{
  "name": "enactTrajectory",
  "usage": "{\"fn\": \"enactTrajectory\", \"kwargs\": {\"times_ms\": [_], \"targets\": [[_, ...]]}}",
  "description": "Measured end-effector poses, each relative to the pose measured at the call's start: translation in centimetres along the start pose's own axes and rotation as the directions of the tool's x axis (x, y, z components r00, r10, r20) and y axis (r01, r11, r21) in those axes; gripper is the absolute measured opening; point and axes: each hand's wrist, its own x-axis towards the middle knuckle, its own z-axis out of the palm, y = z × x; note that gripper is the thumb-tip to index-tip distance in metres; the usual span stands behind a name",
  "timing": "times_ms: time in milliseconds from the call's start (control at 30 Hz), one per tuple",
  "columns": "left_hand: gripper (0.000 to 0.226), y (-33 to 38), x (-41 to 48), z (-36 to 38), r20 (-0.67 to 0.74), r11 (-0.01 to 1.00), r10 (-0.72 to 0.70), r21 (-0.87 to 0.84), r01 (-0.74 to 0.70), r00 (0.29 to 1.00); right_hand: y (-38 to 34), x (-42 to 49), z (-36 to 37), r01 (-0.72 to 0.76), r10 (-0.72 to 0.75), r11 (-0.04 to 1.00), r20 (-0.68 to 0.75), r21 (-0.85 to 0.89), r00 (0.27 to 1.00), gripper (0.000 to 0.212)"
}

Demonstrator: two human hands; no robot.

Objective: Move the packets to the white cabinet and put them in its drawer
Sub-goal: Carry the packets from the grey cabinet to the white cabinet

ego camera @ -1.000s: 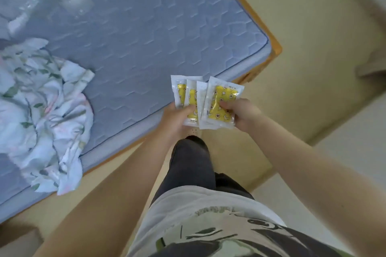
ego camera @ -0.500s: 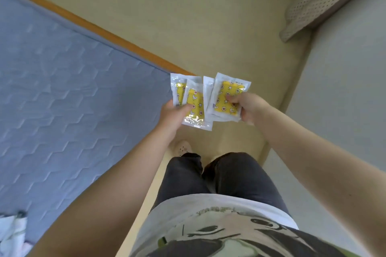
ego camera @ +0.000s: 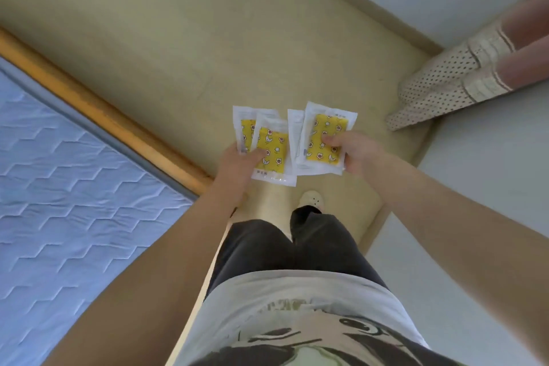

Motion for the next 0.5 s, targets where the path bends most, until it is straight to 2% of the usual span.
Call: {"fn": "enactTrajectory", "kwargs": {"times_ms": [133, 233, 333, 500], "targets": [[0.015, 5.3, 2.9, -1.0, -0.090, 0.993, -0.049, -0.114, 0.038, 0.995, -7.5, 3.1, 3.8, -0.021, 0.027, 0.997, 0.070, -0.080, 0.997, 0.012], [0.014, 9.5, 6.5, -3.9, -0.150, 0.979, -0.107, -0.191, 0.077, 0.983, -12.6, 5.6, 9.0, -0.014, 0.030, 0.990, 0.107, -0.142, 0.994, 0.024], [0.013, 13.9, 10.9, -8.1, -0.207, 0.964, -0.127, -0.255, 0.073, 0.970, -17.7, 8.1, 15.8, 0.017, 0.010, 0.978, 0.125, -0.210, 0.992, 0.034], [0.014, 22.3, 18.1, -17.3, -0.245, 0.954, -0.081, -0.300, 0.004, 0.966, -26.0, 12.0, 29.1, 0.031, 0.012, 0.965, 0.160, -0.261, 0.987, 0.030]]}}
